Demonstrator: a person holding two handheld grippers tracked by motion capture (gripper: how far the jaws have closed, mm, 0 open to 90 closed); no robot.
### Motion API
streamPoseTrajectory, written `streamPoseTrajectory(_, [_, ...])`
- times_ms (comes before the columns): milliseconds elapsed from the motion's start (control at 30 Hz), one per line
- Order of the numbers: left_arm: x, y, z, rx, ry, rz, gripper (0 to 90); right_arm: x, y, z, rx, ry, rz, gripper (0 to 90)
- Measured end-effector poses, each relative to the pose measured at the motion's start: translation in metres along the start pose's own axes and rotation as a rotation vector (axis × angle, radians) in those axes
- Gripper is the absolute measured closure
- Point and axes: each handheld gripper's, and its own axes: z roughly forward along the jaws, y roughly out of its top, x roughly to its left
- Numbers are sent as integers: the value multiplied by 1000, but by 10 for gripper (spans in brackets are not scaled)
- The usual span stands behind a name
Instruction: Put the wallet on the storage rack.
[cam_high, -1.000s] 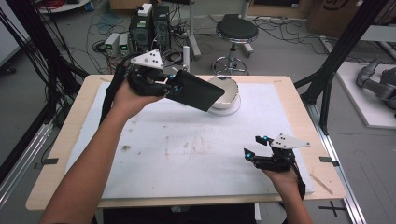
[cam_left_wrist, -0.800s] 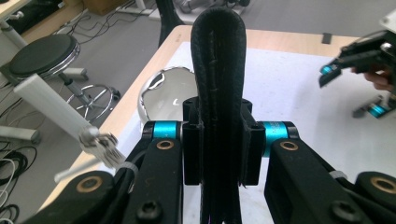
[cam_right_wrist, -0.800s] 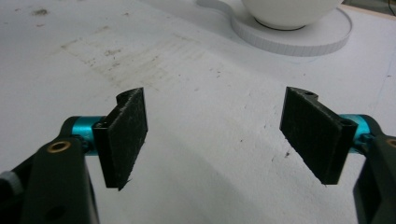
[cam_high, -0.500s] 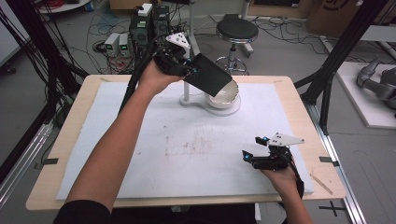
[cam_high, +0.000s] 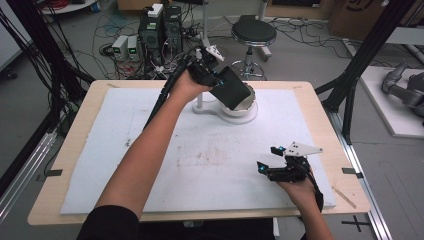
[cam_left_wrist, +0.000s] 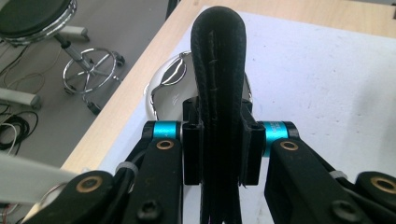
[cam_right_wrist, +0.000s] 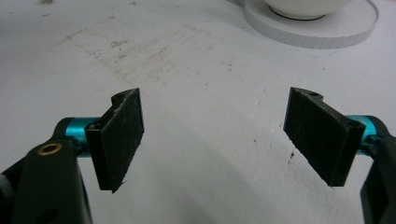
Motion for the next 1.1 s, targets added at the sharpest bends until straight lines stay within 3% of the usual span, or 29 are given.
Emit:
streamPoseTrajectory(133, [-3, 0, 15, 15, 9, -9, 753, 2, 0, 3, 8, 12, -11, 205])
streamPoseTrajectory(333, [-8, -1, 28, 28, 34, 13, 720, 0, -3, 4, -5, 26, -1, 206])
streamPoseTrajectory(633, [-4, 2, 7, -45, 120, 16, 556, 0, -2, 2, -25, 40, 6, 206])
streamPoseTrajectory(800, [-4, 4, -1, -78, 177, 14, 559, 2, -1, 2, -27, 39, 3, 205])
streamPoseTrajectory(933, [-4, 4, -2, -96, 264, 12, 560, 2, -1, 2, -27, 43, 0, 206])
streamPoseTrajectory(1100, [-3, 4, 4, -81, 297, 18, 586, 1, -2, 3, -27, 44, 2, 206])
